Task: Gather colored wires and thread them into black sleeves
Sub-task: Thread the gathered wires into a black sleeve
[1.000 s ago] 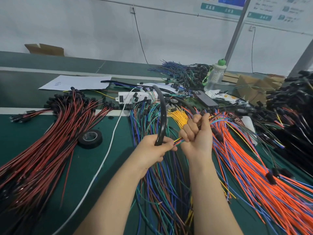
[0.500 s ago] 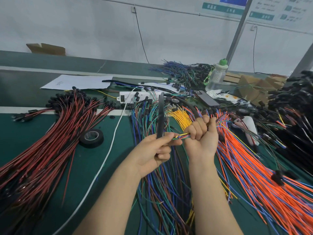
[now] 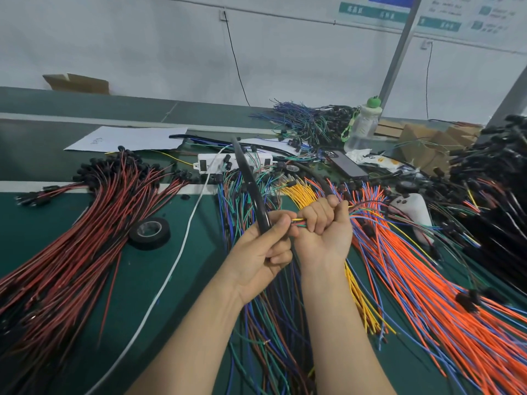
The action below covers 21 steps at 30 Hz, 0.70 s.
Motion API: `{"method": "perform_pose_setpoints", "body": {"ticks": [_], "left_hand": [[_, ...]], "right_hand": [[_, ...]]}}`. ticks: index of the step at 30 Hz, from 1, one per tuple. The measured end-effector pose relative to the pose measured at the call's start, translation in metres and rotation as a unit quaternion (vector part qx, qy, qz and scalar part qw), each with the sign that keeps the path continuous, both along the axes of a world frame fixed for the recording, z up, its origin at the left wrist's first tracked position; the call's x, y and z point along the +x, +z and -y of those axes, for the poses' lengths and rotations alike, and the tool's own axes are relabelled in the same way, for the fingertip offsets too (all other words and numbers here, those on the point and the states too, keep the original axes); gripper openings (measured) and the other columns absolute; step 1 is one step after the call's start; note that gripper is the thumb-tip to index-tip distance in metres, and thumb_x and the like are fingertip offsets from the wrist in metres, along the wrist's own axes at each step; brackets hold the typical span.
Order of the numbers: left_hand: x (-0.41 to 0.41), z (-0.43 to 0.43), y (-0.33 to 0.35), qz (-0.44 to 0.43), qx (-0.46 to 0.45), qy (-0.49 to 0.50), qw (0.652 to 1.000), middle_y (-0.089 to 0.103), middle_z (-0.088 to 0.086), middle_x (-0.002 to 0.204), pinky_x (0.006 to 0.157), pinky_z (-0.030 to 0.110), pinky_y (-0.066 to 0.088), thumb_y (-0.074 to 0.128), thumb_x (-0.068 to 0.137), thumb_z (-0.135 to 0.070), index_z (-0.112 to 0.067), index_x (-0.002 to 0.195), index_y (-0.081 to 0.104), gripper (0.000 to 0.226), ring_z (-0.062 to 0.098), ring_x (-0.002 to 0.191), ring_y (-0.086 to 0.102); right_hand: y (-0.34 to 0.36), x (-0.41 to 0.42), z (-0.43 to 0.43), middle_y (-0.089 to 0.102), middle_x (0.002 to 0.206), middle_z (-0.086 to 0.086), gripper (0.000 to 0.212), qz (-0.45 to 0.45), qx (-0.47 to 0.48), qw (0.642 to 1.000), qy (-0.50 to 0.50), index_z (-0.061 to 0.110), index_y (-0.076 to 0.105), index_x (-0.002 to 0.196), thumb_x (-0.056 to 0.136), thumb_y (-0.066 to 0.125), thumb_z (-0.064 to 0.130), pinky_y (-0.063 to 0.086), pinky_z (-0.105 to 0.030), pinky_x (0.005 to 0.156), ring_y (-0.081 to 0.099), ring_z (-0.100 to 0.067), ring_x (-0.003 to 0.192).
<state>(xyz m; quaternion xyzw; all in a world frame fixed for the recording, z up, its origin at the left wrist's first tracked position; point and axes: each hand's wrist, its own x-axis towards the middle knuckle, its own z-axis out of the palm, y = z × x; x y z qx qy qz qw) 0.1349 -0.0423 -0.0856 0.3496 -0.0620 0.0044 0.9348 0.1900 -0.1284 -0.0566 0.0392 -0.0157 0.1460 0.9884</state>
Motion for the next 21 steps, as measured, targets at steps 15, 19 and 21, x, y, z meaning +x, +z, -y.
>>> {"method": "perform_pose_setpoints", "body": {"ticks": [15, 19, 21], "left_hand": [[0.0025, -0.0008, -0.0017, 0.017, 0.333, 0.161, 0.929, 0.071, 0.004, 0.07, 0.041, 0.012, 0.029, 0.064, 0.087, -0.02, -0.022, 0.076, 0.071, 0.013, 0.001, 0.039, 0.034], [0.0022, -0.0023, -0.002, 0.022, 0.47, 0.212, 0.856, 0.07, -0.005, 0.064, 0.05, 0.009, 0.037, 0.059, 0.091, -0.013, -0.018, 0.08, 0.068, 0.015, -0.006, 0.047, 0.051], [0.004, -0.0015, -0.0045, 0.017, 0.531, 0.24, 0.812, 0.069, -0.008, 0.063, 0.059, 0.018, 0.042, 0.06, 0.09, -0.016, -0.022, 0.076, 0.066, 0.016, 0.001, 0.055, 0.057]], "right_hand": [[-0.0024, 0.0077, 0.0056, 0.019, 0.038, 0.008, 0.049, 0.009, -0.227, 0.966, -0.122, 0.015, 0.041, 0.064, 0.103, 0.031, 0.042, 0.013, -0.017, 0.031, 0.012, -0.006, 0.03], [-0.0066, 0.0083, 0.0019, 0.019, 0.039, 0.009, 0.049, 0.04, -0.278, 0.951, -0.133, 0.016, 0.043, 0.065, 0.103, 0.031, 0.044, 0.013, -0.017, 0.032, 0.014, -0.006, 0.03], [-0.0086, 0.0073, -0.0014, 0.019, 0.039, 0.009, 0.05, 0.048, -0.296, 0.943, -0.145, 0.016, 0.044, 0.064, 0.102, 0.031, 0.045, 0.013, -0.017, 0.032, 0.014, -0.005, 0.03]]}}
